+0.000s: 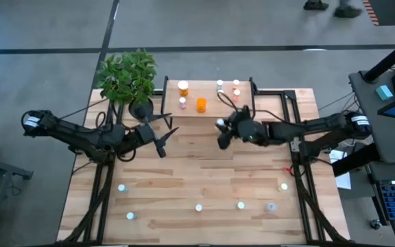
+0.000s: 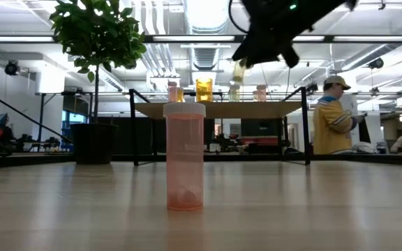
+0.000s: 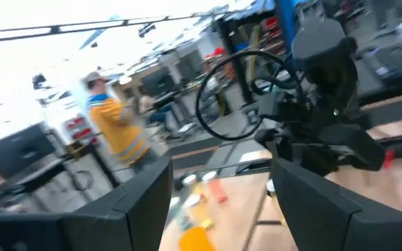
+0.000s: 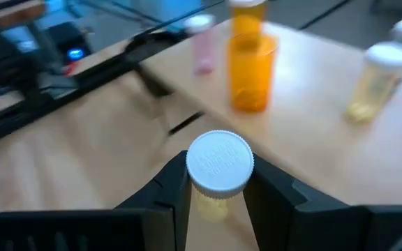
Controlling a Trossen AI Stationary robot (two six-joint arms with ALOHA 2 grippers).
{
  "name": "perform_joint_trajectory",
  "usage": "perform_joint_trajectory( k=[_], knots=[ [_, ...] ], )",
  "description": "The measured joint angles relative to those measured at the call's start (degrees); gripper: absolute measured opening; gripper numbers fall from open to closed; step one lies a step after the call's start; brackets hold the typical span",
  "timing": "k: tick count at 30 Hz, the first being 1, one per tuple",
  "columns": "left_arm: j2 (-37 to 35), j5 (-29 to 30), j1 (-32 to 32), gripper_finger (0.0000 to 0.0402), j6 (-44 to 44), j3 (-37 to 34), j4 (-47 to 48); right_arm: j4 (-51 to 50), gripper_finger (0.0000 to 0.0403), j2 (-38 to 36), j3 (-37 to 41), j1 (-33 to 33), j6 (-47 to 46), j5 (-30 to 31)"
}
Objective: Pick and place medicine bottles onto shelf by color
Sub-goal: Put the yellow pill bottle on the shelf
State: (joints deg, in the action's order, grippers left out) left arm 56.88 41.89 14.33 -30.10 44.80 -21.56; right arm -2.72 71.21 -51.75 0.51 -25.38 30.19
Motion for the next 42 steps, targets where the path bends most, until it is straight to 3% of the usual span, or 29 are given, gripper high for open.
perform_joint_trajectory(
  k=[6, 12, 19, 30, 42],
  knots=[
    [-0.3, 5.4, 0.0, 0.0228, -3.2, 0.0, 0.1, -4.9, 0.0103, 5.2, -7.0, -6.0, 3.8, -0.1],
    [-0.7, 6.9, 0.0, 0.0228, -3.4, 0.0, 1.4, -14.0, 0.0102, 8.4, -12.7, -9.5, 3.1, 0.2],
    [-0.8, 9.5, 0.0, 0.0228, -3.9, -0.1, 1.6, -13.2, 0.0102, 11.5, -13.0, -10.9, 2.9, 2.8],
    [-0.8, 9.5, 0.0, 0.0228, -3.8, -0.1, 1.6, -12.8, 0.0105, 10.5, -12.2, -11.5, 2.8, 4.5],
    [-0.8, 9.5, 0.0, 0.0228, -3.6, -0.1, 1.6, -12.9, 0.0163, 10.5, -11.0, -11.7, -0.6, 4.5]
  ],
)
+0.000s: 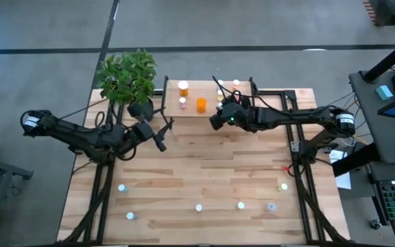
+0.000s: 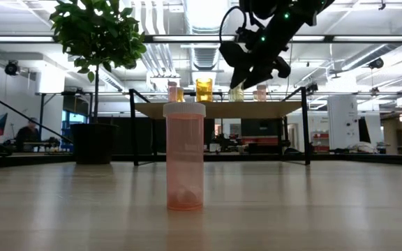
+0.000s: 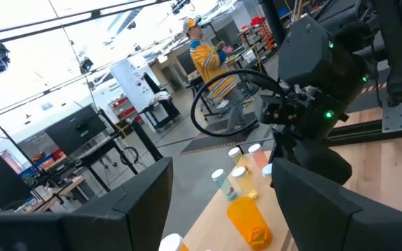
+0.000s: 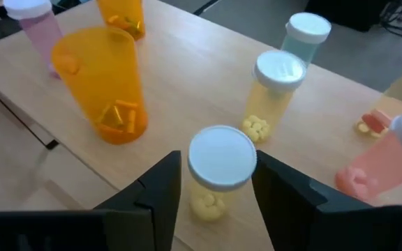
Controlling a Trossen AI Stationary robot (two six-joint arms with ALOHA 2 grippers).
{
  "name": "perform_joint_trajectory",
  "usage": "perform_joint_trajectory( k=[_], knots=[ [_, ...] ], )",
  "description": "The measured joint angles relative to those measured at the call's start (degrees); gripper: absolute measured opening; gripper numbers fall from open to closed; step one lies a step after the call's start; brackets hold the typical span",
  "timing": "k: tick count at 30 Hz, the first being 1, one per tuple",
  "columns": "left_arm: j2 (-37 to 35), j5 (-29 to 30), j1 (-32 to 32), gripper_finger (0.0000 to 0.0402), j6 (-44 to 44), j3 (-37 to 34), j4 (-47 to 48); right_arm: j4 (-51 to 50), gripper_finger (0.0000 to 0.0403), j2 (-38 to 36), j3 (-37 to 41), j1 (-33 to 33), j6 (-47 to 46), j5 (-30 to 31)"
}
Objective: Pick and place medicine bottles onto shelf by color
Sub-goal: Put the yellow pill bottle on the shelf, then put the blue pill bottle on the shelf
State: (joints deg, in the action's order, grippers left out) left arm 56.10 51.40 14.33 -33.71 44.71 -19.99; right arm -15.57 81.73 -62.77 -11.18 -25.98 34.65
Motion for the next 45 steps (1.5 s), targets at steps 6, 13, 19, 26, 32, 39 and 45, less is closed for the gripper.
perform_joint_trajectory(
  k=[6, 13, 19, 26, 32, 39, 45],
  knots=[
    [0.0, 0.0, 0.0, 0.0228, 0.1, 0.0, 0.0, 0.3, 0.0186, 0.0, -0.8, 0.0, 0.1, 0.0],
    [0.0, 0.0, 0.0, 0.0228, 0.1, 0.0, 0.0, -0.8, 0.0191, 0.0, -4.4, 0.0, 3.2, -0.1],
    [0.0, 0.0, 0.0, 0.0228, 0.3, -0.1, 0.0, -5.0, 0.0191, -1.7, -8.2, 1.1, 6.4, -0.4],
    [0.0, -0.2, 0.0, 0.0228, 5.6, -0.1, 3.1, -10.8, 0.0192, -6.9, -10.4, 6.5, 11.9, -0.6],
    [0.7, -1.7, 0.5, 0.0228, 14.8, -0.2, 8.3, -12.9, 0.0192, -11.6, -8.0, 14.7, 16.3, -3.6],
    [2.0, -18.7, 2.8, 0.0228, 31.7, -0.2, 12.8, -12.7, 0.0192, -13.3, -4.0, 23.4, 18.4, -4.7],
    [3.2, -32.3, 4.3, 0.0228, 56.2, -0.1, 22.5, -6.9, 0.0192, -13.8, 1.6, 28.8, 22.1, -4.7]
  ],
)
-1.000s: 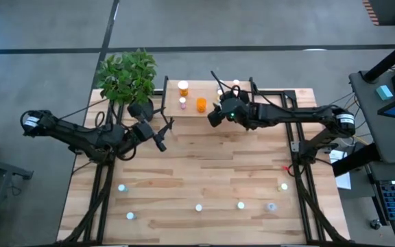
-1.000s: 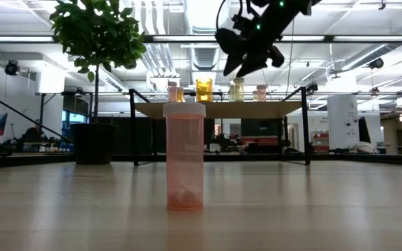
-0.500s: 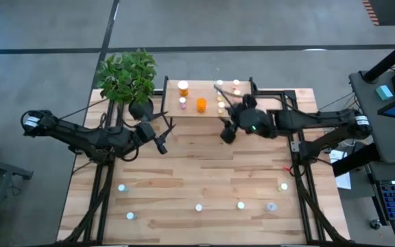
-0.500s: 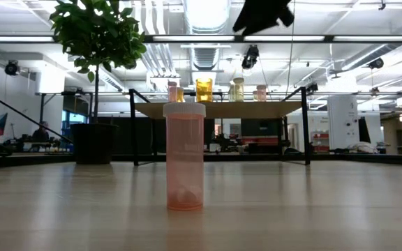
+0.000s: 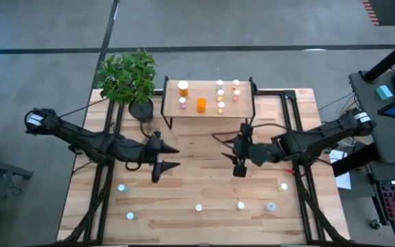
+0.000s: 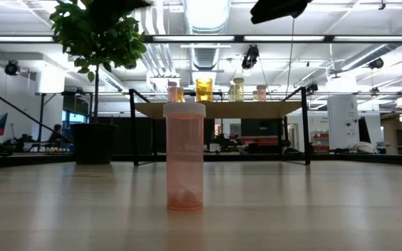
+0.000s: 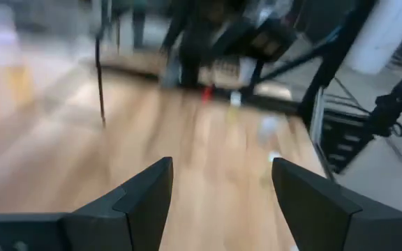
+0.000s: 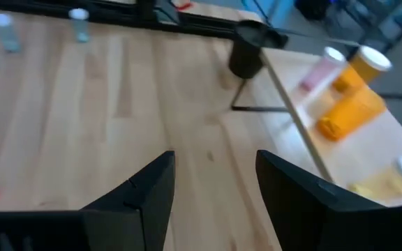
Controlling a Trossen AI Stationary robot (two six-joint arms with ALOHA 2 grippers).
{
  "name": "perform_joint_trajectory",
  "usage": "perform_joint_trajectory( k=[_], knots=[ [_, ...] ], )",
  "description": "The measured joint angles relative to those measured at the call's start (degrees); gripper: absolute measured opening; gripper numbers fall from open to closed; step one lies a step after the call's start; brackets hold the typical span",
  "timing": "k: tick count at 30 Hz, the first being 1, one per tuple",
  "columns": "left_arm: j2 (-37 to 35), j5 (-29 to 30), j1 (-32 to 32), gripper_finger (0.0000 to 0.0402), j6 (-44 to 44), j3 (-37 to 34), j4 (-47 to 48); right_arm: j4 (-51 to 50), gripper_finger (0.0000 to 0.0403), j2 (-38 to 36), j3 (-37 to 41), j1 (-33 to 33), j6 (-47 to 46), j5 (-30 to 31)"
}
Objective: Pick and place medicine bottles onto shelf by color
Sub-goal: Put the blue pill bottle on the shelf
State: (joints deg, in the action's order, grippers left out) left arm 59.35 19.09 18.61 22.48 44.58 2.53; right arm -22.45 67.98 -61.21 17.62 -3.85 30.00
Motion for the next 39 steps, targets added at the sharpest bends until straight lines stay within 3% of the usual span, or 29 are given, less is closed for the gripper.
perform_joint_trajectory(
  k=[6, 9, 12, 15, 19, 24, 39],
  knots=[
    [4.0, -1.5, 0.5, 0.0228, 28.3, 3.3, 24.6, 7.1, 0.0192, -0.4, 5.2, 3.4, 7.2, 0.0],
    [8.0, -8.6, 0.2, 0.0228, 37.8, 7.8, 39.2, 7.8, 0.0191, -2.0, 5.6, 3.5, 8.8, 0.0],
    [12.4, -17.8, -0.4, 0.0228, 41.5, 13.7, 55.1, 8.6, 0.0191, -3.9, 6.3, 3.5, 8.4, 0.1],
    [15.9, -21.6, -1.1, 0.0228, 41.7, 18.9, 69.6, 8.3, 0.0191, -5.5, 7.4, 3.5, 8.5, 0.0],
    [18.5, -29.3, -1.4, 0.0228, 43.2, 21.9, 80.3, 8.8, 0.0191, -7.7, 8.3, 3.5, 8.9, 0.0],
    [20.3, -36.2, -0.8, 0.0228, 41.0, 20.7, 81.4, 9.4, 0.0192, -8.4, 9.1, 3.5, 9.4, 0.0],
    [27.7, -38.1, 11.2, 0.0228, 52.7, 13.7, 78.6, 10.0, 0.0192, -7.9, 9.2, 3.5, 10.2, 0.0]
  ],
)
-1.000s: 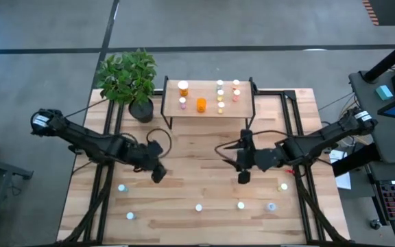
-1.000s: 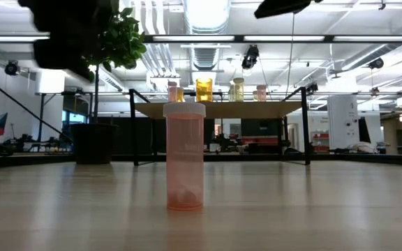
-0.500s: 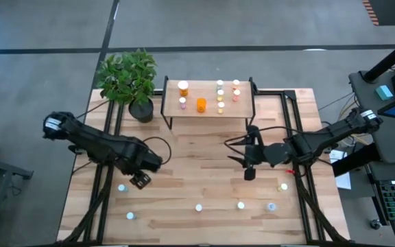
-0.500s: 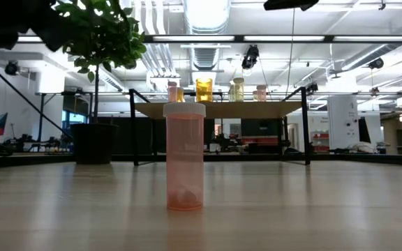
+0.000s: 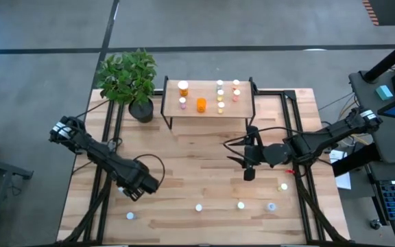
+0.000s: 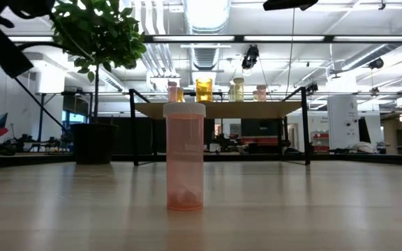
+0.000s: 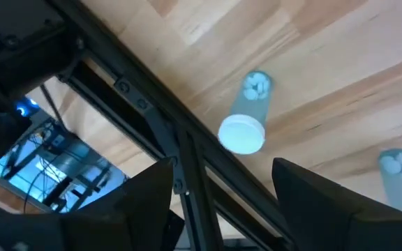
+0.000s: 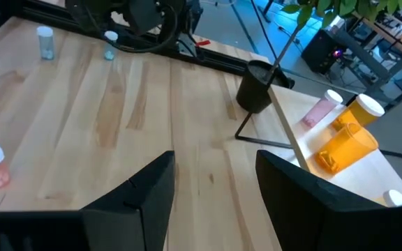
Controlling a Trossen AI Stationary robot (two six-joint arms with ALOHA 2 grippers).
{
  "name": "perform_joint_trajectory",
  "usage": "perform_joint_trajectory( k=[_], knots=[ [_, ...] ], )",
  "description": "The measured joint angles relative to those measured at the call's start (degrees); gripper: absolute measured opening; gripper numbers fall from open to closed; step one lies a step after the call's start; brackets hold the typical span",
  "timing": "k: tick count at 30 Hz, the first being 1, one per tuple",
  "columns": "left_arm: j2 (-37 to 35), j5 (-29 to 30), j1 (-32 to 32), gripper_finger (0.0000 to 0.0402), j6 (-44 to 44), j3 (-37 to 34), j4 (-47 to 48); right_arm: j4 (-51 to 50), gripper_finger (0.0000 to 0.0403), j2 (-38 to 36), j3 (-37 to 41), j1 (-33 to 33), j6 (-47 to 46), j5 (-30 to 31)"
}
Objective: Pick and place medicine bottles onto shelf by color
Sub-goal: Put the blue pill bottle on the shelf
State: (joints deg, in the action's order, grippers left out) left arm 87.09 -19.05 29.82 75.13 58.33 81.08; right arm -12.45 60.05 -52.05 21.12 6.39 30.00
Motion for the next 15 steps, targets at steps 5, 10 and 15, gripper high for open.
perform_joint_trajectory(
  k=[5, 10, 15],
  knots=[
    [-1.0, 1.7, 2.0, 0.0228, 4.4, -0.1, -1.5, 0.9, 0.0192, 0.0, 0.0, 0.0, 0.2, 0.0],
    [-2.7, 2.2, 3.0, 0.0251, 7.2, 0.2, -3.3, 1.2, 0.0192, 0.0, 0.0, 0.0, 0.7, 0.0],
    [-2.9, 4.7, 4.7, 0.0290, 8.8, -1.3, -3.5, 1.2, 0.0192, 0.0, 0.0, 0.0, 0.7, 0.0]
  ],
)
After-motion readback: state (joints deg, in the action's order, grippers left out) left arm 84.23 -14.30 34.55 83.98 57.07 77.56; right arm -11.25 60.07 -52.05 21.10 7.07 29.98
